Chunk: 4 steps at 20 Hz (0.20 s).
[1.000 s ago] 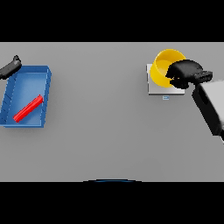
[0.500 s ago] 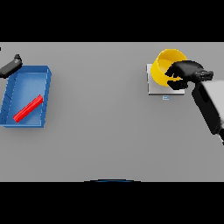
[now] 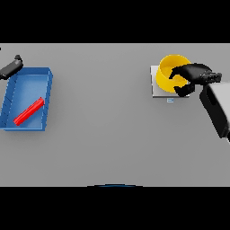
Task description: Pick up the red beaker and tilt it to pour out 1 green nut into yellow bowl. Pick up the yellow bowl and place it on the metallic measuring scale.
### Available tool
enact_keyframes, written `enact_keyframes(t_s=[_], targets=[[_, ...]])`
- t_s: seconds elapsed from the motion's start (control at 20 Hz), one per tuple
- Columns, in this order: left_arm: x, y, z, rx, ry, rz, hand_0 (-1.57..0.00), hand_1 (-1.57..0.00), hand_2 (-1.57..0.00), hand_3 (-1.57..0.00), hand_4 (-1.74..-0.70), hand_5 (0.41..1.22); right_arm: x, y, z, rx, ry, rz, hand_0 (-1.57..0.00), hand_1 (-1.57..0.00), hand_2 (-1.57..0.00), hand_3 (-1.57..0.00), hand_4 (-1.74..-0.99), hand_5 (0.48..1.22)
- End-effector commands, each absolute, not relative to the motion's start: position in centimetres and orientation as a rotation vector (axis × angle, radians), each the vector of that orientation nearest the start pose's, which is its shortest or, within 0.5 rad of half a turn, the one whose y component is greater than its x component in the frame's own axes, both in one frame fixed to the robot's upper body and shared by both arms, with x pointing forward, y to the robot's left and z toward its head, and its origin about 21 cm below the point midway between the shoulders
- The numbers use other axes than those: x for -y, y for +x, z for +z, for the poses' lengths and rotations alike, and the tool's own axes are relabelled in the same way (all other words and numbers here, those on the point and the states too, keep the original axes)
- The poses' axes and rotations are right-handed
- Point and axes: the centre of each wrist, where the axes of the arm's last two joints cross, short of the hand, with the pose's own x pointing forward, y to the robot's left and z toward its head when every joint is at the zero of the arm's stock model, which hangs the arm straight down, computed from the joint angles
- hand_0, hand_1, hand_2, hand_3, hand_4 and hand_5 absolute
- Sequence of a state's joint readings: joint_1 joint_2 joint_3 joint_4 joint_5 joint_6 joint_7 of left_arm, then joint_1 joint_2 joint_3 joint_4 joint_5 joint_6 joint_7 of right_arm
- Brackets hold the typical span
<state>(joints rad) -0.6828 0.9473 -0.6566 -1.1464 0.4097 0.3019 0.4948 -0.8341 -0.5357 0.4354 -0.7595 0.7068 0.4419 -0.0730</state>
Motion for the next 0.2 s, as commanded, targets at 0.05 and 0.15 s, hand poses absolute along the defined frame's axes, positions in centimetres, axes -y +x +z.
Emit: enact_keyframes(t_s=[0.05,0.15], targets=[[-33.29,36.38,13.52,1.09,0.699,-0.428,0.0,0.0,0.0,0.0,-0.86,0.771,27.14,42.38,9.62,0.963,-0.624,1.606,-0.08,-0.06,-0.09,-0.3,-1.424,0.804],[-33.11,36.15,13.59,1.082,0.706,-0.428,0.0,0.0,0.0,0.0,-0.85,0.768,27.04,42.39,9.32,0.957,-0.622,1.603,-0.05,-0.04,-0.06,-0.26,-1.414,0.796]])
